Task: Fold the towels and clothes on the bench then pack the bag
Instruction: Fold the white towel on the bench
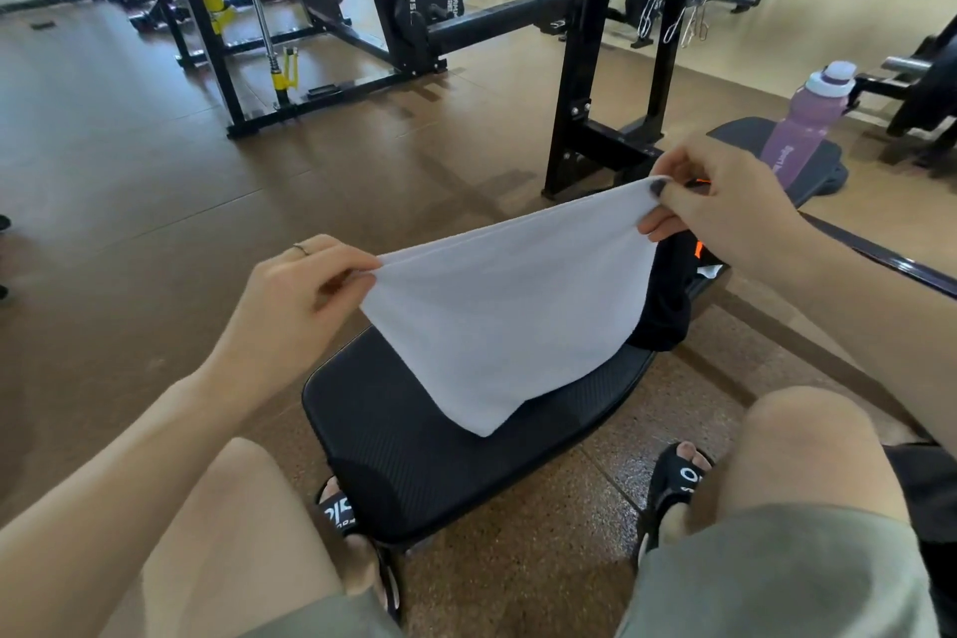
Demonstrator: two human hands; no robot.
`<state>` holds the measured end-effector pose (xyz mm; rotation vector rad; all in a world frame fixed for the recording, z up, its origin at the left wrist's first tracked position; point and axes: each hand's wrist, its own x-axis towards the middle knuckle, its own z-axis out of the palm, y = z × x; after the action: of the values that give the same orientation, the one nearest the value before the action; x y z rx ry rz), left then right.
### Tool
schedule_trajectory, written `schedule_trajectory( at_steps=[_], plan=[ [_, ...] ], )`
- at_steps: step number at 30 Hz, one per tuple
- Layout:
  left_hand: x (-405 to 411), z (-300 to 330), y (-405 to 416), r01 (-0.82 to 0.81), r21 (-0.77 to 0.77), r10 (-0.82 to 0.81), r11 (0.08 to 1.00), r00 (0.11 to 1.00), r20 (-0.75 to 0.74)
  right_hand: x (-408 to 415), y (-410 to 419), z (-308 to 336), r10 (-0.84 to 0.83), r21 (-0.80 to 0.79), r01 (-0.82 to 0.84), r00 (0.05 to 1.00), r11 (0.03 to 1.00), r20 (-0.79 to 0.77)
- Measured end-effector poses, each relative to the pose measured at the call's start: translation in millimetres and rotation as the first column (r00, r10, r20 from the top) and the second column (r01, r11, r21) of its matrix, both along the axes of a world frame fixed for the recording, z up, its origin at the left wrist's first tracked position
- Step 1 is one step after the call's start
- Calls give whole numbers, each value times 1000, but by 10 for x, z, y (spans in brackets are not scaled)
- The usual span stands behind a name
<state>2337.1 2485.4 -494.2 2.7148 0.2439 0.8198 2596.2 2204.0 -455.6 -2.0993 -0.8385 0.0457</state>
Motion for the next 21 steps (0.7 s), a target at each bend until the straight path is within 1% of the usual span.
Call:
schedule_trajectory(
  at_steps=[2, 4, 7, 10, 14, 16, 18, 21],
  plan=[
    [32, 97, 44, -55, -71, 58, 996, 998, 37, 10, -20, -2, 6, -64, -4, 999, 998, 38],
    [65, 175, 79, -75, -131, 82, 988, 995, 49, 10, -22, 14, 16, -104, -11, 998, 995, 54],
    [96, 267, 120, -90, -187, 103, 978, 993, 61, -11, -18, 64, 62, -112, -60, 998, 992, 18],
    [89, 323, 143, -94, -286, 119, 954, 990, 69, -69, -52, 98, 128, -119, -131, 991, 984, -31],
    [75, 319, 175, -117, -363, 137, 925, 990, 31, -133, -102, 67, 209, -194, -198, 977, 961, 37],
    [80, 311, 181, -122, -429, 145, 895, 989, 23, -142, -112, 50, 219, -192, -207, 975, 959, 43],
    [87, 318, 178, -125, -479, 155, 869, 988, 24, -139, -109, 49, 206, -158, -201, 978, 967, 17],
    [95, 356, 184, -126, -493, 157, 861, 987, 23, -141, -92, 90, 177, -109, -175, 984, 979, 8]
  ],
)
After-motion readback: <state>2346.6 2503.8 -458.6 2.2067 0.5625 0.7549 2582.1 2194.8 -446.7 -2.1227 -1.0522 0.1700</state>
